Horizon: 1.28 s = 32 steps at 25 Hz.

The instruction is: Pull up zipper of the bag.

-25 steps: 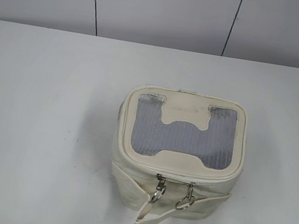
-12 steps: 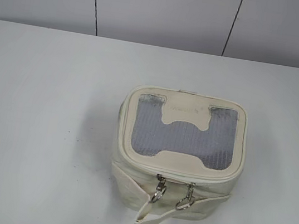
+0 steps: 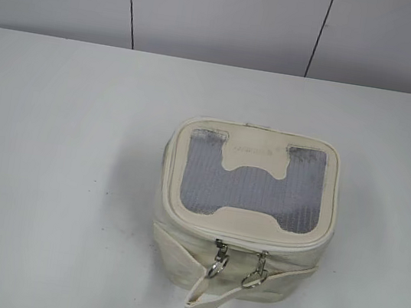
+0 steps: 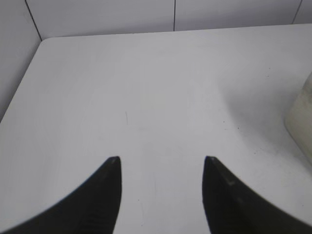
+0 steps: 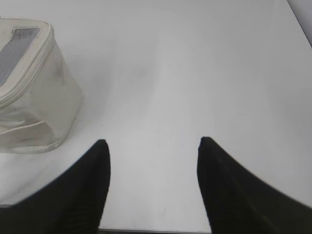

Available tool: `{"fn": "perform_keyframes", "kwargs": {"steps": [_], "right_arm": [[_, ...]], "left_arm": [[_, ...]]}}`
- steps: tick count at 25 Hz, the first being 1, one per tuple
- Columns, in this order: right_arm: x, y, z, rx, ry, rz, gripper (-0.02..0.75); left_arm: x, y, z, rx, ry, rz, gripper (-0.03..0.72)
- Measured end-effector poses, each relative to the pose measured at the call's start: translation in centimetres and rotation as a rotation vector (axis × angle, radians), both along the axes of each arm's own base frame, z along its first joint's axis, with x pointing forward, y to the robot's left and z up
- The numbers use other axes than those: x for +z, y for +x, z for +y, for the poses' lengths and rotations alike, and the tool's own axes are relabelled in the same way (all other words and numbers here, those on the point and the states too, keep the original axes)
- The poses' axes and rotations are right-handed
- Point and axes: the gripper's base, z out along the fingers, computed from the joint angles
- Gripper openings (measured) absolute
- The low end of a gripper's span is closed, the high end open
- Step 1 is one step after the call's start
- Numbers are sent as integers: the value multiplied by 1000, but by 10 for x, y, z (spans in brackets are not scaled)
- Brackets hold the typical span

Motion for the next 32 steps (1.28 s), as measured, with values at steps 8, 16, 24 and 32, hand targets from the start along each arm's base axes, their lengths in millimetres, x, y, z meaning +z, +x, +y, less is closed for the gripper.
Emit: {"fn": "perform_keyframes", "kwargs": {"steps": [8,16,24,32], "right_arm": [[0,0,0,0,0,0,449],[0,0,0,0,0,0,449],[0,0,0,0,0,0,449],[0,0,0,0,0,0,449]], "left_arm": [[0,0,0,0,0,0,412],[0,0,0,0,0,0,412],[0,0,0,0,0,0,412],[0,0,0,0,0,0,412]]}}
